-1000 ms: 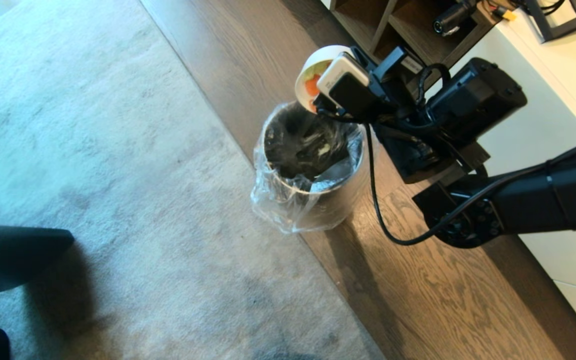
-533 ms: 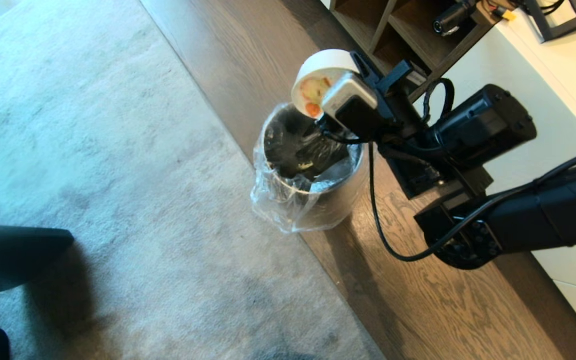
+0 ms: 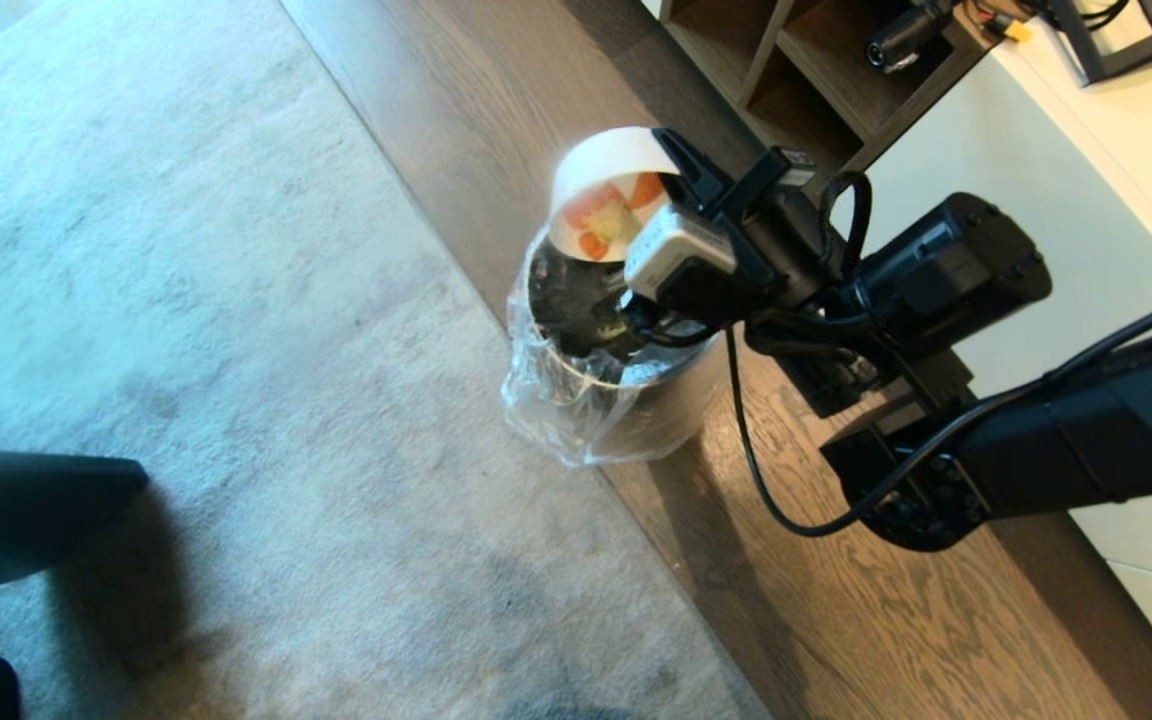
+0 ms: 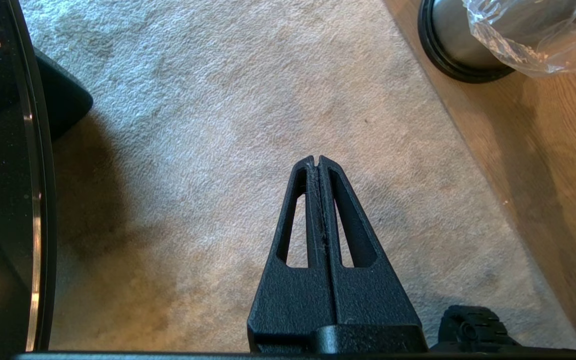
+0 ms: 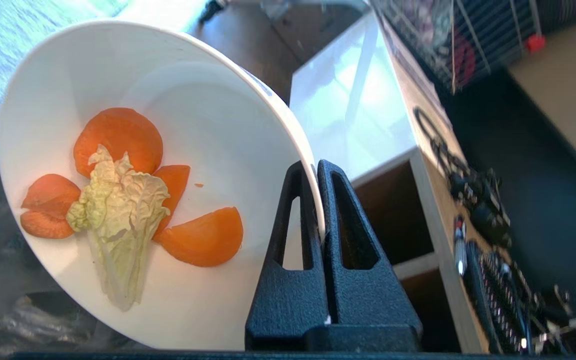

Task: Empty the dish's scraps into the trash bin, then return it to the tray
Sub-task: Pour the leftover food from the bowl into the trash can

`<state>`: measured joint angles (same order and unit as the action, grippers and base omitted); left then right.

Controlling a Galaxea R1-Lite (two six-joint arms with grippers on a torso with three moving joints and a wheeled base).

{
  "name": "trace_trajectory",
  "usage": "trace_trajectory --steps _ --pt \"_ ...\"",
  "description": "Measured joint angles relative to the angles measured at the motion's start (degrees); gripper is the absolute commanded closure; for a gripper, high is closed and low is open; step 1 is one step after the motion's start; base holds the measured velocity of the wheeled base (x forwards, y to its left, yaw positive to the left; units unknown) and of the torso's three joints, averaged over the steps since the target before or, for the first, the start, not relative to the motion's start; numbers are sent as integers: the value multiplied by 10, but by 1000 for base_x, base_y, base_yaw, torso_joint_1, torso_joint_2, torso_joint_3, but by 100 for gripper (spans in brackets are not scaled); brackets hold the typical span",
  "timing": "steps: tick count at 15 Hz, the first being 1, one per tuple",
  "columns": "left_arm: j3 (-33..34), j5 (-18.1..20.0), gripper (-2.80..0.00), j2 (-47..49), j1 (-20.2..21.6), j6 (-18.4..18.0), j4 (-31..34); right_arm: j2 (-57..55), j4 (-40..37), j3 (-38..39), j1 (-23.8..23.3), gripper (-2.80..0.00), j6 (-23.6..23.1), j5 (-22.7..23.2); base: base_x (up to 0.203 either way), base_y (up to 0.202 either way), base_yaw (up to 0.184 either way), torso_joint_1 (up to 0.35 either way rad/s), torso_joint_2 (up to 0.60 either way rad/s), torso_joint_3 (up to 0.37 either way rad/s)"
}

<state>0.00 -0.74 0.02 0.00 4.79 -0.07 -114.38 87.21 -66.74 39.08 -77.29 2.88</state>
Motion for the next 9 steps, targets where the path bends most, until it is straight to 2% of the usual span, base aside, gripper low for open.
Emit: trace_trajectory --steps 3,9 --pt "0 0 0 0 0 0 0 1 0 0 0 0 -7 30 0 0 0 0 0 0" --pt "0 0 0 0 0 0 0 15 0 -11 -9 0 -3 53 0 0 0 0 0 0"
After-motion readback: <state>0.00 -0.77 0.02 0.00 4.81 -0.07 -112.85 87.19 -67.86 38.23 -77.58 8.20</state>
